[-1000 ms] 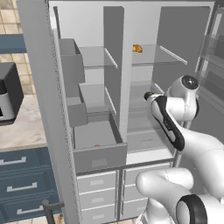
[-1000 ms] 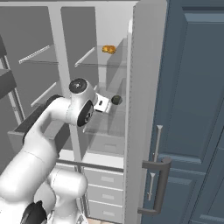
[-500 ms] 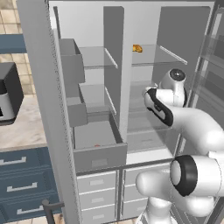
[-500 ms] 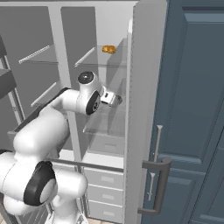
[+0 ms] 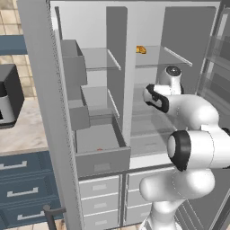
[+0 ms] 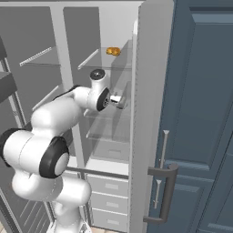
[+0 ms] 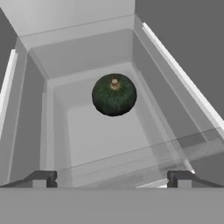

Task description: Take the peach and squash from the fridge shelf and place them in the freezer drawer to begin freezing them.

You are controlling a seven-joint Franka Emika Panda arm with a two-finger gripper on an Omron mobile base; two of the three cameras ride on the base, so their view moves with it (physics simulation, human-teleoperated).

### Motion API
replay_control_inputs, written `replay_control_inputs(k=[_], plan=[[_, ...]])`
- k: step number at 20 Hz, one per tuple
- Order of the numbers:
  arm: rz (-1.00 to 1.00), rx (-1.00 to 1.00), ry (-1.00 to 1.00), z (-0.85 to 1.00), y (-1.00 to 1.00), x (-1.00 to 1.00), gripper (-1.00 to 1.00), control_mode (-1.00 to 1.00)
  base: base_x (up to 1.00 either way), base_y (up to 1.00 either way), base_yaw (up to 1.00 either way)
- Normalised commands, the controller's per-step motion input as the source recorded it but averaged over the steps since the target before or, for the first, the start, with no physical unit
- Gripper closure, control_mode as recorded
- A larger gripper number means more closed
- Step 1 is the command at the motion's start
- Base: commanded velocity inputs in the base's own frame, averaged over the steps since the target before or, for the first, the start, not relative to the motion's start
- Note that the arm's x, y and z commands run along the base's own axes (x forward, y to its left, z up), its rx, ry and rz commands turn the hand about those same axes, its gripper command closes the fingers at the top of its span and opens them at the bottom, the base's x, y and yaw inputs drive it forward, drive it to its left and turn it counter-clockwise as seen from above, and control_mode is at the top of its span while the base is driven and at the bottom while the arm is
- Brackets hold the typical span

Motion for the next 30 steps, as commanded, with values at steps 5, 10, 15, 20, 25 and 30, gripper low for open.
replay_control_inputs(k=[5,10,15,20,25,30], plan=[[0.00,0.00,0.06,-0.31,0.00,0.34,-1.00,-1.00,0.00,0.00,0.00],[0.00,0.00,0.02,-0.20,-0.07,0.32,-1.00,-1.00,0.00,0.00,0.00],[0.00,0.00,0.00,-0.15,-0.11,0.28,-1.00,-1.00,0.00,0.00,0.00],[0.00,0.00,0.00,-0.13,-0.09,0.32,-1.00,-1.00,0.00,0.00,0.00],[0.00,0.00,0.00,-0.10,-0.09,0.34,-1.00,-1.00,0.00,0.00,0.00],[0.00,0.00,0.00,-0.06,-0.05,0.24,-1.00,-1.00,0.00,0.00,0.00]])
